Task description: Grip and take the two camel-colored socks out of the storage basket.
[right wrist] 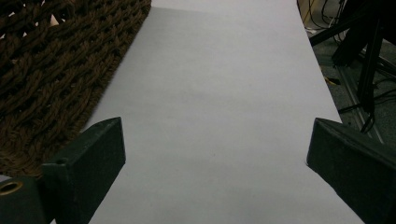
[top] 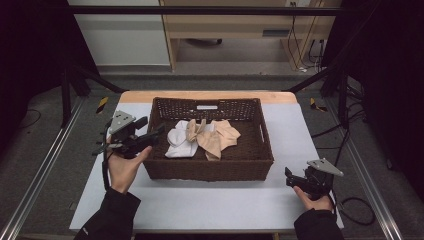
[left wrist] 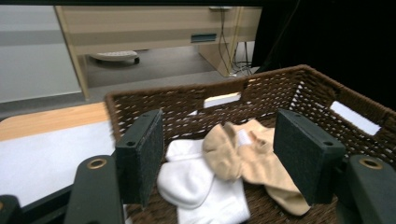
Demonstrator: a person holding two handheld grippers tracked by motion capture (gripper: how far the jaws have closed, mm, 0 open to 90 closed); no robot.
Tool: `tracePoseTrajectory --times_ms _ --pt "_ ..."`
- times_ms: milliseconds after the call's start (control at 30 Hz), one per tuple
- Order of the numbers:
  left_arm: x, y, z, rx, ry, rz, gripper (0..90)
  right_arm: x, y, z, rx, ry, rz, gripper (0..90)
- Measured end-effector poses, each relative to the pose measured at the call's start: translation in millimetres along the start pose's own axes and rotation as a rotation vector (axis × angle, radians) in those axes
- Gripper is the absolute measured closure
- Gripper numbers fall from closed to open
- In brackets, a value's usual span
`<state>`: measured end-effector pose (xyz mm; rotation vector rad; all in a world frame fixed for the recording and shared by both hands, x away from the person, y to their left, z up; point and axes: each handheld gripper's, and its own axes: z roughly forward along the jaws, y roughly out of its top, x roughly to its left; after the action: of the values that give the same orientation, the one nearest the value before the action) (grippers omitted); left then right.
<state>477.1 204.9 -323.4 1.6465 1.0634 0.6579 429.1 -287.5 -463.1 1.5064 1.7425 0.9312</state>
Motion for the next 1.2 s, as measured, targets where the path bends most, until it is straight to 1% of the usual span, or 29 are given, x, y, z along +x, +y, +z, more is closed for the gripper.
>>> tracePoseTrajectory --times_ms 133,200,300,333,367,400,433,467,500,533,567,633,667,700,767,833,867,967,1000,1033,1067,1100,1133,1167,1200 --pt "-11.9 11.4 16.3 0.0 -0.013 0.004 32.4 -1.7 0.5 0.1 -0.007 -0.006 0.003 4.6" --pt "-13.7 12.8 19.4 0.003 -0.014 0.004 32.2 -2.2 0.4 0.3 -0.006 -0.007 0.003 4.6" --pt "-20.3 17.6 34.9 0.007 -0.019 0.012 31.9 -2.4 0.4 0.4 -0.007 -0.009 0.001 4.6" --pt "-20.3 17.6 34.9 0.007 -0.019 0.012 31.9 -2.4 0.4 0.4 -0.007 -0.009 0.001 4.6" --pt "-21.2 19.6 42.5 0.016 -0.021 0.003 31.8 -2.3 0.5 0.5 -0.005 -0.008 0.005 4.6" --pt "-21.2 19.6 42.5 0.016 -0.021 0.003 31.7 -2.3 0.5 0.5 -0.005 -0.008 0.005 4.6" --pt "-21.4 21.1 50.9 0.023 -0.02 0.002 31.8 -2.2 0.5 0.6 -0.005 -0.008 0.002 4.7" --pt "-21.4 21.1 50.9 0.023 -0.02 0.002 31.7 -2.2 0.5 0.5 -0.006 -0.009 0.002 4.7" --pt "-21.9 22.0 60.4 0.045 -0.01 0.016 31.7 -2.5 0.5 0.6 -0.008 -0.01 -0.001 4.7" --pt "-22.0 21.9 64.9 0.048 -0.003 0.021 31.7 -2.5 0.5 0.5 -0.008 -0.01 0.001 4.7" --pt "-22.0 21.9 64.9 0.048 -0.003 0.021 31.7 -2.3 0.6 0.3 -0.007 -0.008 0.007 4.7" --pt "-22.0 21.8 75.0 0.055 0.002 0.022 31.7 -2.8 0.5 0.6 -0.008 -0.011 0.001 4.7" --pt "-22.3 21.9 82.4 0.062 0.004 0.031 32.6 -2.8 0.6 0.8 -0.007 -0.01 0.003 4.7" --pt "-22.3 21.9 82.4 0.062 0.004 0.031 33.0 -2.8 0.6 0.8 -0.007 -0.01 0.003 4.7" --pt "-22.2 21.1 92.8 0.065 0.004 0.036 33.1 -2.8 0.6 0.9 -0.009 -0.01 0.0 4.7" --pt "-20.5 19.7 104.7 0.086 0.025 0.051 34.6 -2.1 0.7 1.0 -0.003 -0.005 0.004 4.8" --pt "-20.5 19.7 104.7 0.086 0.025 0.051 35.2 -2.1 0.7 0.9 -0.005 -0.005 0.003 4.8" --pt "-18.3 15.9 117.6 0.104 0.051 0.059 36.5 -2.3 0.6 0.8 -0.004 -0.005 0.004 4.8" --pt "-17.5 13.6 122.2 0.103 0.058 0.054 37.0 -2.3 0.7 0.7 -0.003 -0.004 0.006 4.8" --pt "-15.1 9.4 130.4 0.126 0.075 0.046 37.4 -2.3 0.8 1.0 -0.003 -0.004 0.004 4.8" --pt "-15.1 9.4 130.4 0.126 0.075 0.046 37.4 -2.3 0.8 1.0 -0.003 -0.004 0.004 4.8" --pt "-12.9 4.3 138.1 0.158 0.074 0.038 37.4 -2.3 0.9 0.8 -0.004 -0.004 0.001 4.8" --pt "-12.9 4.3 138.1 0.158 0.074 0.038 37.4 -2.3 0.9 0.8 -0.004 -0.004 0.001 4.8" --pt "-12.4 -1.6 143.2 0.183 0.089 0.049 37.3 -2.4 1.0 0.9 -0.006 -0.002 -0.003 4.8" --pt "-12.4 -1.6 143.2 0.183 0.089 0.049 37.3 -2.3 0.8 1.3 -0.005 -0.002 -0.003 4.8"
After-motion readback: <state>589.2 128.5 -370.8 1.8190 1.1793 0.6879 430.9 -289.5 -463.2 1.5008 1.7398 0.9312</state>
